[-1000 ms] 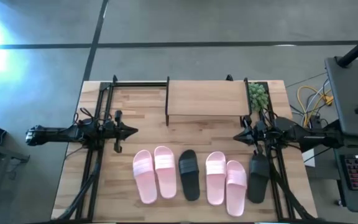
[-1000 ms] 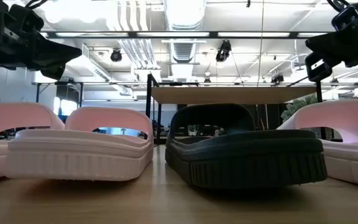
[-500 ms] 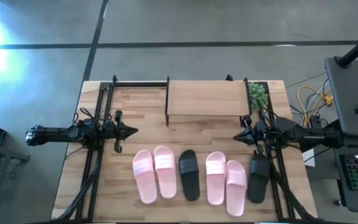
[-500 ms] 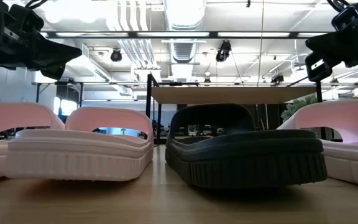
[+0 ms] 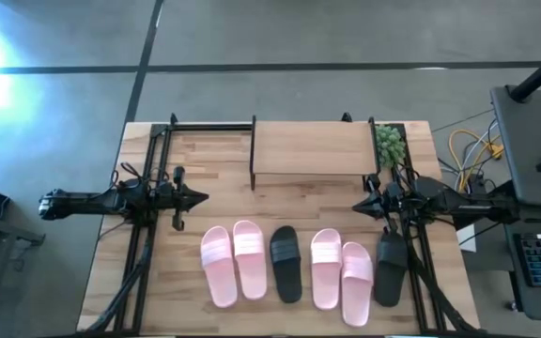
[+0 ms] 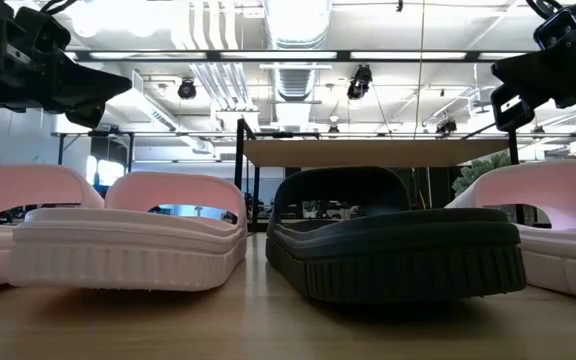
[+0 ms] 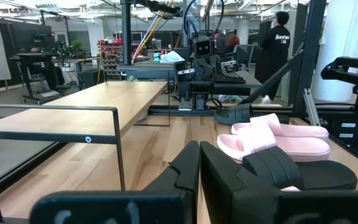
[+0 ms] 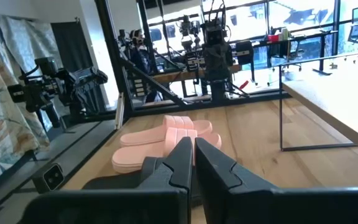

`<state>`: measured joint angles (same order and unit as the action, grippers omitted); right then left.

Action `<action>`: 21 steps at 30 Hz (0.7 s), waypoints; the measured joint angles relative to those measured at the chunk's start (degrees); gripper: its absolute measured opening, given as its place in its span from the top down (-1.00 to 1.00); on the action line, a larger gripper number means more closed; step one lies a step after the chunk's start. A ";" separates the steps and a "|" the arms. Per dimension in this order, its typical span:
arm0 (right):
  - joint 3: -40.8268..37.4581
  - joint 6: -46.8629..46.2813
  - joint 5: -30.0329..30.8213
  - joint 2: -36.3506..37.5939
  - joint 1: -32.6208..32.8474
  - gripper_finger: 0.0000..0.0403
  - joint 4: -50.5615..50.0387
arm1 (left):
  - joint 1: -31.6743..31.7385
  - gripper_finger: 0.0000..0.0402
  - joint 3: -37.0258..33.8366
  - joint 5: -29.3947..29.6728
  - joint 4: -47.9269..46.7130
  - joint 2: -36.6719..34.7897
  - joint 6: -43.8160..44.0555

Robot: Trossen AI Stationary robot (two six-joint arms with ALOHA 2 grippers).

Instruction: Pick and place slides into the shelf

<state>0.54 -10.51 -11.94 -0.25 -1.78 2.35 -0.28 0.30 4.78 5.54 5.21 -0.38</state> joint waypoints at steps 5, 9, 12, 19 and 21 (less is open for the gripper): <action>0.02 -3.46 -0.02 0.00 0.00 0.95 0.02 | 0.00 1.00 0.00 0.00 0.00 0.00 0.00; -0.01 -15.12 -0.01 -0.02 0.02 0.95 3.13 | 0.00 1.00 0.00 0.00 0.00 0.00 0.00; -0.01 -35.41 0.01 0.00 0.02 0.95 7.60 | 0.00 1.00 0.00 0.00 0.00 0.00 0.00; 0.12 -40.95 -11.45 -2.54 0.13 0.95 32.02 | -0.01 1.00 0.00 -0.02 0.00 0.00 0.00; 0.19 -42.36 -12.24 -4.19 0.77 0.95 34.88 | 0.00 1.00 0.00 0.00 0.03 0.02 0.00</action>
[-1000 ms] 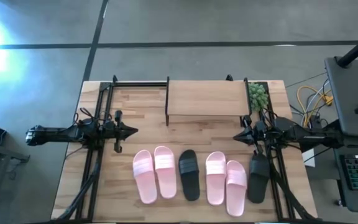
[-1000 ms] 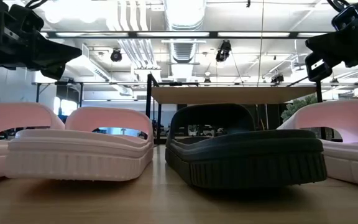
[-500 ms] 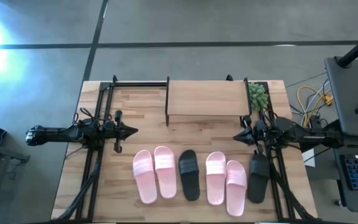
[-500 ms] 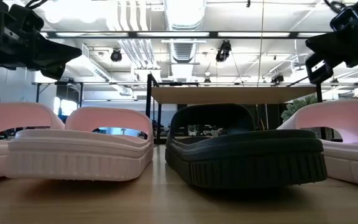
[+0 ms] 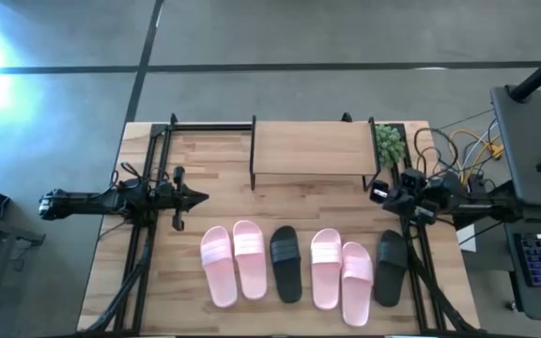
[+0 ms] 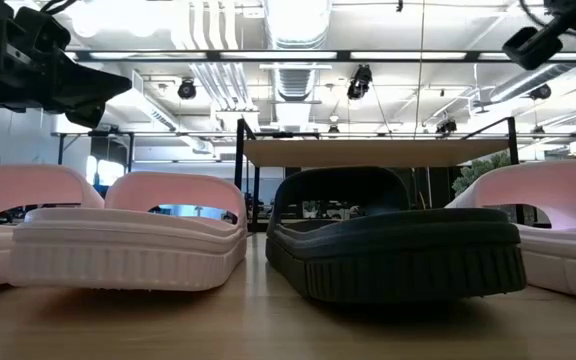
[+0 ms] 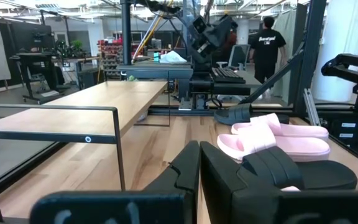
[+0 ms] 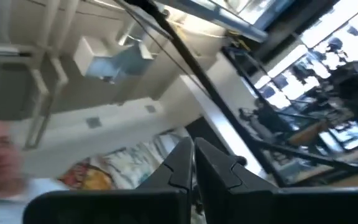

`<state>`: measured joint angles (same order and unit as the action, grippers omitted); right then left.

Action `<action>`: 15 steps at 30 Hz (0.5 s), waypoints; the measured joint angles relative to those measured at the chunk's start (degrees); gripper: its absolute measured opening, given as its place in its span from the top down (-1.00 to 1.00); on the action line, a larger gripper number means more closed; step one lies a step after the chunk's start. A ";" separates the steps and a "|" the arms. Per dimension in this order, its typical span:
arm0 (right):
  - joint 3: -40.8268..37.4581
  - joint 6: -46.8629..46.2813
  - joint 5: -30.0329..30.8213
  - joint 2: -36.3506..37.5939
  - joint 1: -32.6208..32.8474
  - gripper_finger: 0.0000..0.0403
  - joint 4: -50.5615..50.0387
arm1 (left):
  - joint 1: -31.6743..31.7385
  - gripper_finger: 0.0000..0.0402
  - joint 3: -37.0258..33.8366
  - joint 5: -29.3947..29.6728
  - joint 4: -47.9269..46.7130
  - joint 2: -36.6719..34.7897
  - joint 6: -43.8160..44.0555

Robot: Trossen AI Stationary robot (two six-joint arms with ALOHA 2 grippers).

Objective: Pick and place slides into the shelf
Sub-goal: Put the black slipper under the shelf

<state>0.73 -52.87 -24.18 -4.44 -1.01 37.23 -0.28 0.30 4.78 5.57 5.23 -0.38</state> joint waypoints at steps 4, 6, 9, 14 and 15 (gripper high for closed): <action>4.89 4.55 0.92 -5.94 3.43 0.95 -10.43 | 0.00 1.00 0.00 -0.01 0.03 -0.02 0.00; 10.30 6.66 4.19 -11.61 5.96 0.95 -20.27 | 0.00 1.00 0.00 -0.02 -0.03 -0.02 0.00; 21.15 8.36 7.96 -22.50 9.85 0.95 -35.20 | -0.02 1.00 0.00 0.00 -0.05 0.02 0.00; 39.43 6.95 11.76 -39.26 15.98 0.95 -62.71 | -0.01 1.00 0.00 -0.02 -0.02 -0.02 0.00; 42.58 6.51 13.03 -42.13 17.45 0.95 -66.59 | -0.02 1.00 0.00 -0.02 -0.02 -0.02 0.00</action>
<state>43.31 -46.36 -11.15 -46.57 16.44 -29.36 -0.30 0.30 4.76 5.55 5.21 -0.38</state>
